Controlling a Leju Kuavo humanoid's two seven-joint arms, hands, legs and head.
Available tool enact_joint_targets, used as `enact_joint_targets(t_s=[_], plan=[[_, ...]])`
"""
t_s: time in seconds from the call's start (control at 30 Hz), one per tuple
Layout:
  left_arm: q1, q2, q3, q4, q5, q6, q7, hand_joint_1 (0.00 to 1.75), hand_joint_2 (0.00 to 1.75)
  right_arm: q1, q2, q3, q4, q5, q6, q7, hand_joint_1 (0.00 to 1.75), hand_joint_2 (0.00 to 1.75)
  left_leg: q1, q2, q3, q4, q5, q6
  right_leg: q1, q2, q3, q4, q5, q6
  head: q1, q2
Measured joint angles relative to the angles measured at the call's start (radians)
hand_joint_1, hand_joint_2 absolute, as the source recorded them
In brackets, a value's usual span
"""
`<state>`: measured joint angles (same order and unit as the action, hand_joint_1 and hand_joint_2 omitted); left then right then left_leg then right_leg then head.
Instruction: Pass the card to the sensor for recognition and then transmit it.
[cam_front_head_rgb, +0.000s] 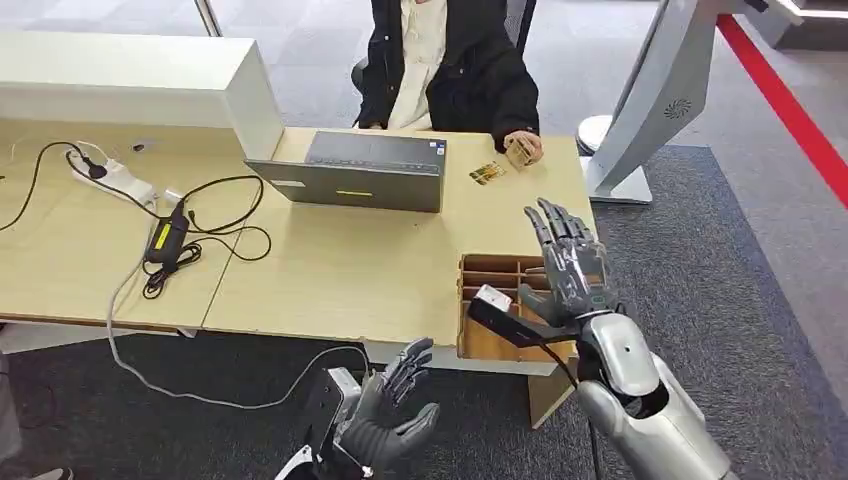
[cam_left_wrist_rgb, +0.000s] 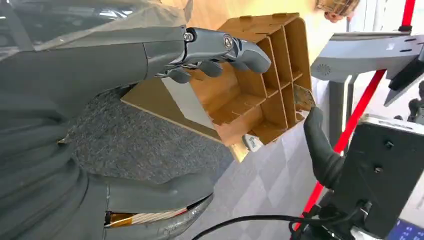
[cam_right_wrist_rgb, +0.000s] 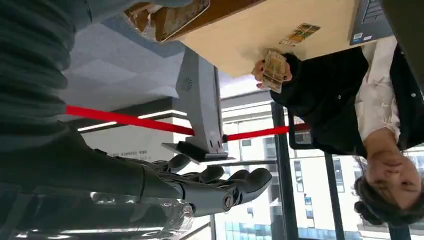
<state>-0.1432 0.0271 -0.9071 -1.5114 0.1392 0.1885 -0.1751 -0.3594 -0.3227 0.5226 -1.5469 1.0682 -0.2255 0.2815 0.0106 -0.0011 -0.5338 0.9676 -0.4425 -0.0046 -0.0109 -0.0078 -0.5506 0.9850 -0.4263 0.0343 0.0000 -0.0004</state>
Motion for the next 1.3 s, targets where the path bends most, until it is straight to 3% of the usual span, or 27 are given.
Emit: enact_joint_targets(t_s=[0.23, 0.47, 1.3], plan=[[0.0, 0.0, 0.0, 0.0, 0.003, 0.013, 0.0, 0.0, 1.75, -0.041, 0.014, 0.03, 0.057, -0.012, 0.028, -0.014, 0.0, 1.75, 0.0, 0.0, 0.0, 0.0, 0.0, 0.0, 0.0, 0.0, 0.0, 0.0, 0.0, 0.0, 0.0, 0.0], [-0.003, 0.0, -0.001, 0.0, 0.005, 0.033, 0.0, 0.0, 1.75, -0.099, 0.034, 0.07, 0.158, 0.074, 0.039, -0.019, 0.0, 1.75, 0.0, 0.0, 0.0, 0.0, 0.0, 0.0, 0.0, 0.0, 0.0, 0.0, 0.0, 0.0, 0.0, 0.0], [0.004, 0.01, -0.001, -0.003, 0.008, 0.081, -0.01, 0.0, 1.75, -0.177, 0.062, 0.131, 0.377, 0.078, -0.016, 0.0, 0.0, 1.75, 0.0, 0.0, 0.0, 0.0, 0.0, 0.0, 0.0, 0.0, 0.0, 0.0, 0.0, 0.0, 0.0, 0.0]])
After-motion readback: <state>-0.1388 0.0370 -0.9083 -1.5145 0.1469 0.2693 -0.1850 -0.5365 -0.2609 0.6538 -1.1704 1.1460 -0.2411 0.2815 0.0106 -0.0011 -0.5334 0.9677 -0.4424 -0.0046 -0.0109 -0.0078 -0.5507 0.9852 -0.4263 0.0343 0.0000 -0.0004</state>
